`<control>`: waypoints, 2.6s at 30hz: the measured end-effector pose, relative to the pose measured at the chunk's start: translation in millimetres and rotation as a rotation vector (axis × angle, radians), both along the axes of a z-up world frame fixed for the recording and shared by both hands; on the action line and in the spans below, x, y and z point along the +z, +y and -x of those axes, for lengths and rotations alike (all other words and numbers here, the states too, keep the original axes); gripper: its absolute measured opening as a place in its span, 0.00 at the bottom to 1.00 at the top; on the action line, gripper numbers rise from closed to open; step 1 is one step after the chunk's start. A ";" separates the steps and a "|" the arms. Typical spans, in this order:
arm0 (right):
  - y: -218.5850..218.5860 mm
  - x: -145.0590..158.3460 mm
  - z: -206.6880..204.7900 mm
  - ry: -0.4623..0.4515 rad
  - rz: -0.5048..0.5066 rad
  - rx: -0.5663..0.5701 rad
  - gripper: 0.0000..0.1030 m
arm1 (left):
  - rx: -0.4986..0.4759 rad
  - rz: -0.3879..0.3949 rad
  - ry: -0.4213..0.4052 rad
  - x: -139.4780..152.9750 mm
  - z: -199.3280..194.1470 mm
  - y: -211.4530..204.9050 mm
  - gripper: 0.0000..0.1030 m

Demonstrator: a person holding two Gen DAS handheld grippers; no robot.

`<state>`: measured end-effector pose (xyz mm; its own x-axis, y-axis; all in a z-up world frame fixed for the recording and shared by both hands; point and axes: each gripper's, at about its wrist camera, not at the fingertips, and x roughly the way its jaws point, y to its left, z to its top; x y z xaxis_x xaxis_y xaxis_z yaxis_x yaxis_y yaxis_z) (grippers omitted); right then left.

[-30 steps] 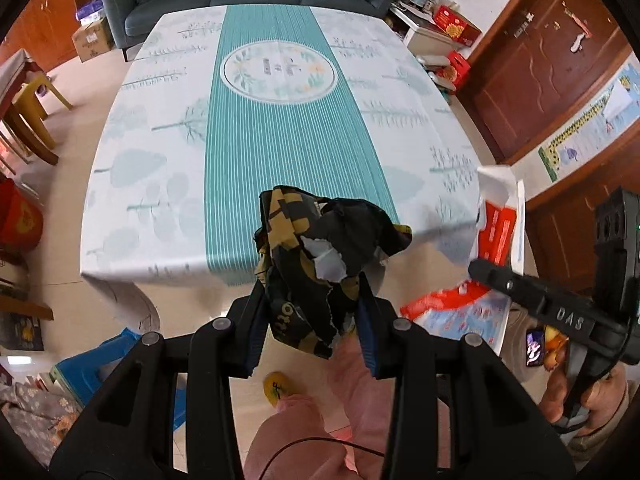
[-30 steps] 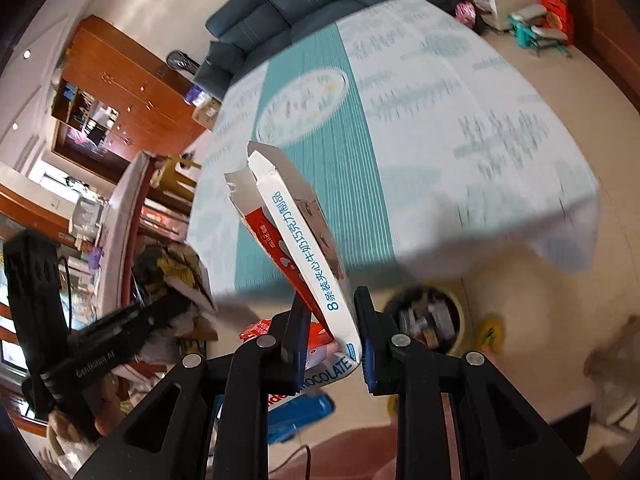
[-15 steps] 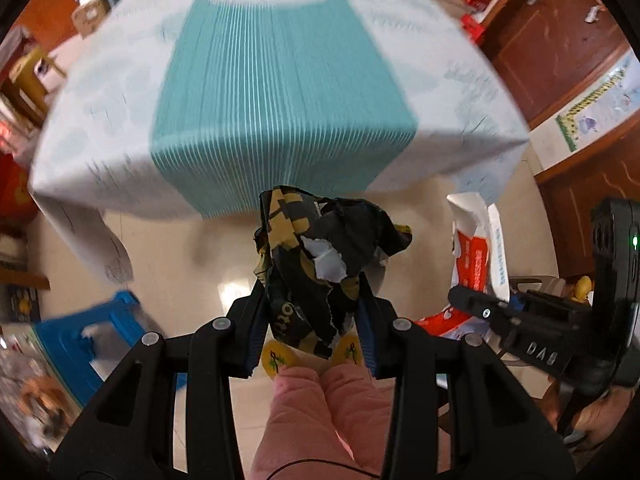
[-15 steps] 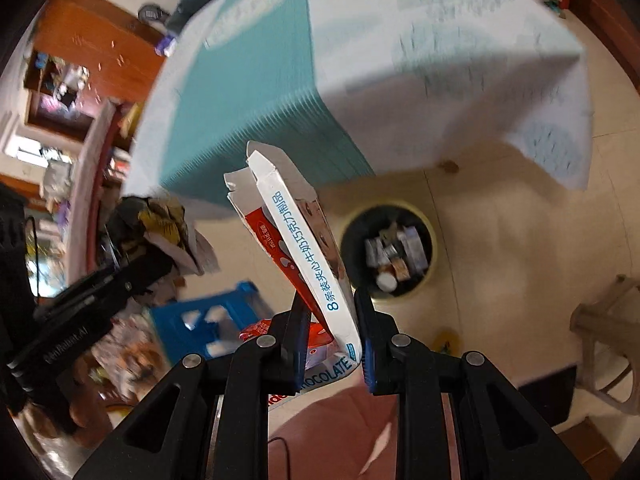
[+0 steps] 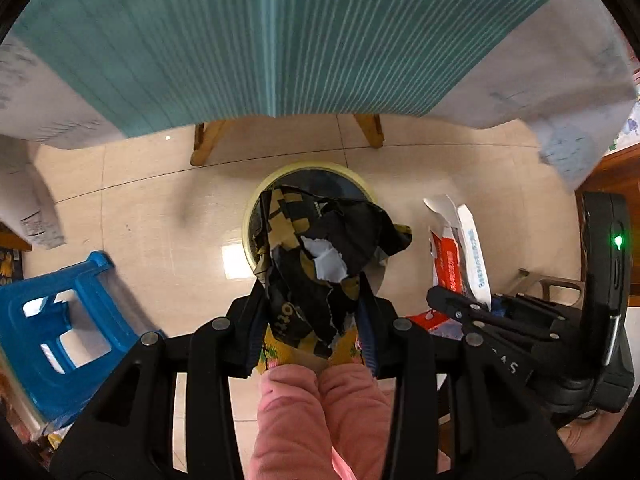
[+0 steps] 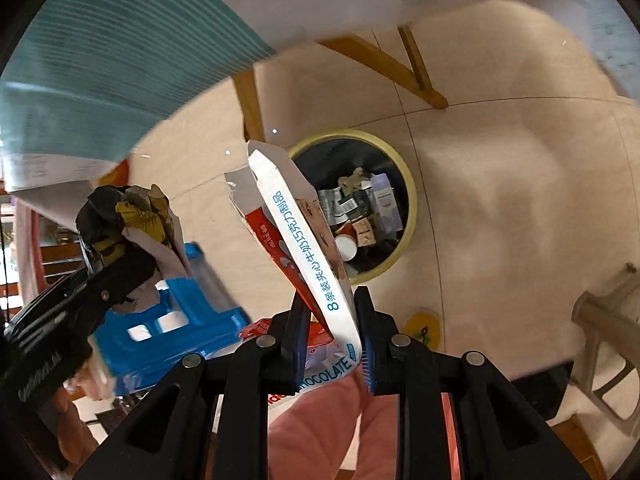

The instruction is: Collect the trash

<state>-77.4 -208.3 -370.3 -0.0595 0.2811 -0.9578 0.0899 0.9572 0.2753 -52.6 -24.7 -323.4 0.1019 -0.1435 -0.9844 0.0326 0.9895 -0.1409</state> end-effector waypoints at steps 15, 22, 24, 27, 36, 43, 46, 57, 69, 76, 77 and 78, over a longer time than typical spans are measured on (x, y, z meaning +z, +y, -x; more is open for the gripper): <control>17.2 -71.9 -44.8 0.022 0.024 0.024 0.45 | 0.028 -0.045 0.041 -73.5 -28.6 -6.1 0.52; 24.0 -71.3 -41.8 0.025 0.030 0.025 0.60 | 0.039 -0.107 0.030 -80.6 -28.6 4.3 0.82; 23.8 -69.0 -39.0 0.025 0.036 0.022 0.61 | 0.038 -0.111 0.028 -80.1 -28.0 7.1 0.82; 21.4 -67.2 -36.7 0.010 0.037 0.012 0.61 | 0.040 -0.120 0.013 -74.4 -26.4 8.5 0.82; 20.5 -51.7 -30.9 -0.086 0.045 -0.002 0.67 | 0.066 -0.118 -0.033 -57.5 -23.7 18.3 0.82; 27.3 -31.8 -27.4 -0.147 0.041 -0.016 0.70 | 0.093 -0.119 -0.063 -41.8 -19.3 27.8 0.82; 32.8 -17.9 -27.1 -0.173 0.048 -0.009 0.70 | 0.102 -0.112 -0.075 -28.7 -18.5 31.6 0.82; 45.9 89.8 -21.8 -0.281 0.047 0.003 0.70 | 0.129 -0.104 -0.135 57.2 -16.9 47.0 0.82; 37.7 246.7 -32.5 -0.437 0.021 -0.034 0.70 | 0.133 -0.114 -0.260 197.9 -32.5 61.9 0.82; 46.1 332.3 -36.7 -0.518 0.013 -0.018 0.71 | 0.142 -0.106 -0.314 275.5 -32.9 62.9 0.82; 48.1 341.8 -36.3 -0.525 0.015 -0.014 0.71 | 0.143 -0.109 -0.319 282.8 -32.2 62.3 0.82; 49.4 350.0 -36.3 -0.532 0.016 -0.009 0.71 | 0.144 -0.113 -0.326 290.7 -31.2 61.9 0.82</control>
